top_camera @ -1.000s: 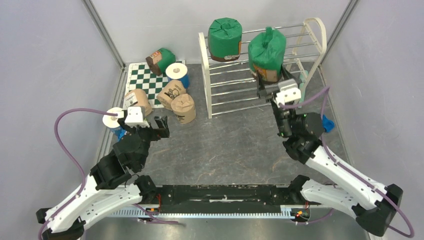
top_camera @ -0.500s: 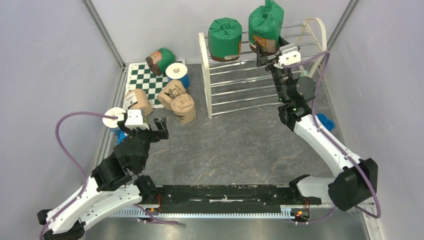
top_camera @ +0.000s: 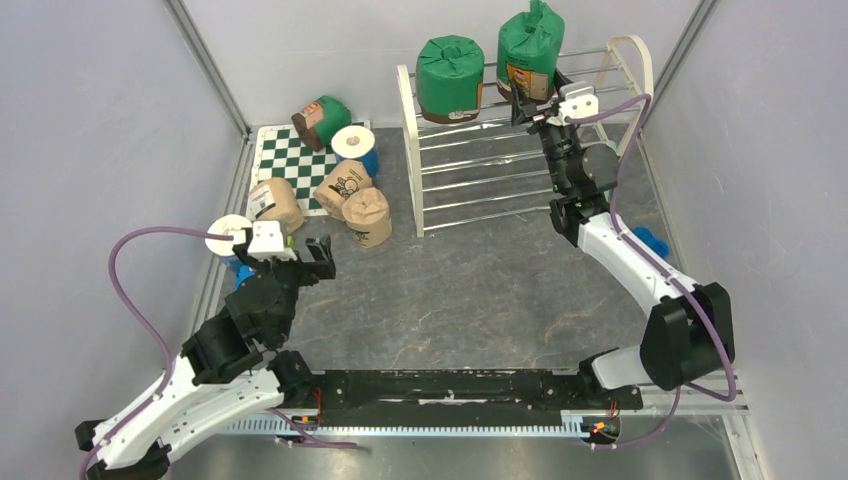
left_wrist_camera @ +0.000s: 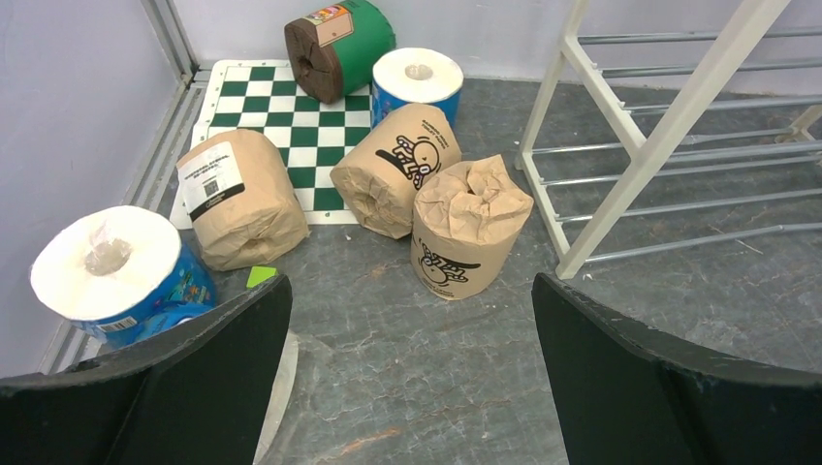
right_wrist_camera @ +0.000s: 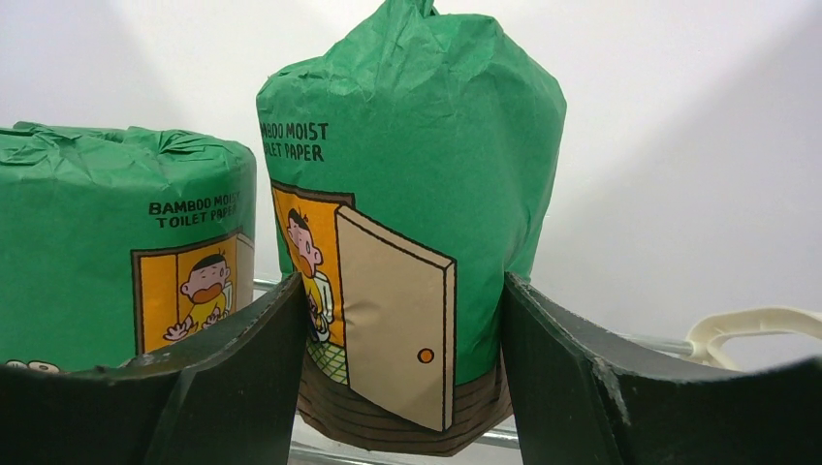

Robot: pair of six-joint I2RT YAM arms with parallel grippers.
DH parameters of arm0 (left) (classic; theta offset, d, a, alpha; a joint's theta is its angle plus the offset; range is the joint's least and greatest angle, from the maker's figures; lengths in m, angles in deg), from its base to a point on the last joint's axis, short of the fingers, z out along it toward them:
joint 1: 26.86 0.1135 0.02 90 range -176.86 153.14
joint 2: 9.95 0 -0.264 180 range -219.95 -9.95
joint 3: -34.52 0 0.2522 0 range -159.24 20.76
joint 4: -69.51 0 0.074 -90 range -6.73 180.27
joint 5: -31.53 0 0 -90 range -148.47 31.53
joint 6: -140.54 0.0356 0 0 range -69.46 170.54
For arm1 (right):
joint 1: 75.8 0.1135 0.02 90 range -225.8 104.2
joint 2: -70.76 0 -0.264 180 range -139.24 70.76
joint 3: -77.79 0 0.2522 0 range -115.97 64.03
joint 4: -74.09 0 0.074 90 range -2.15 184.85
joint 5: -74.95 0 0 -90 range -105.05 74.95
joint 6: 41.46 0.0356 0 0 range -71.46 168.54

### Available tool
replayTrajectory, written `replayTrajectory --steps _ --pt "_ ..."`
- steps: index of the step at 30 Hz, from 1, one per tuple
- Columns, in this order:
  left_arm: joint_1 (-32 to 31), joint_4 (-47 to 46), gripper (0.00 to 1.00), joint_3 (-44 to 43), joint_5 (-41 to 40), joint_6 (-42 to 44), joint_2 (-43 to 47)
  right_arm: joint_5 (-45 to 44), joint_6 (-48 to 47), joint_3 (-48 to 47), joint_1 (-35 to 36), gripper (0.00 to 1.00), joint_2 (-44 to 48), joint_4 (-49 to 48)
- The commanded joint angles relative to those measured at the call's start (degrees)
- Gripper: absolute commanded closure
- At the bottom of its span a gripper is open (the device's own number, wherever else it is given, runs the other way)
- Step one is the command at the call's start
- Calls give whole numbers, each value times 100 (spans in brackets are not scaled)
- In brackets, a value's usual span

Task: Place and organize the paper towels onto the shelf
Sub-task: Place the paper towel on the shelf.

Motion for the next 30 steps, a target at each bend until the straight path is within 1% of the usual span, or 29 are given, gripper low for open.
replayTrajectory --steps 1,7,14,19,21,23,30 --pt "22 -218 0 17 -127 299 17 95 207 115 -36 42 -5 -977" --pt "25 -223 0 15 -93 290 25 113 337 446 -37 42 -37 -1097" --pt "30 -213 0 24 -52 281 26 140 342 723 -33 37 3 -1121" --pt "39 -218 0 26 -30 264 30 128 326 887 -35 28 108 -1109" --pt "43 -224 0 26 -24 264 42 94 319 941 -32 21 160 -1117" --pt "39 -217 0 27 -22 264 47 71 290 989 -33 20 209 -1118" --pt "56 -226 0 22 6 255 38 -12 220 1200 -32 6 437 -1136"
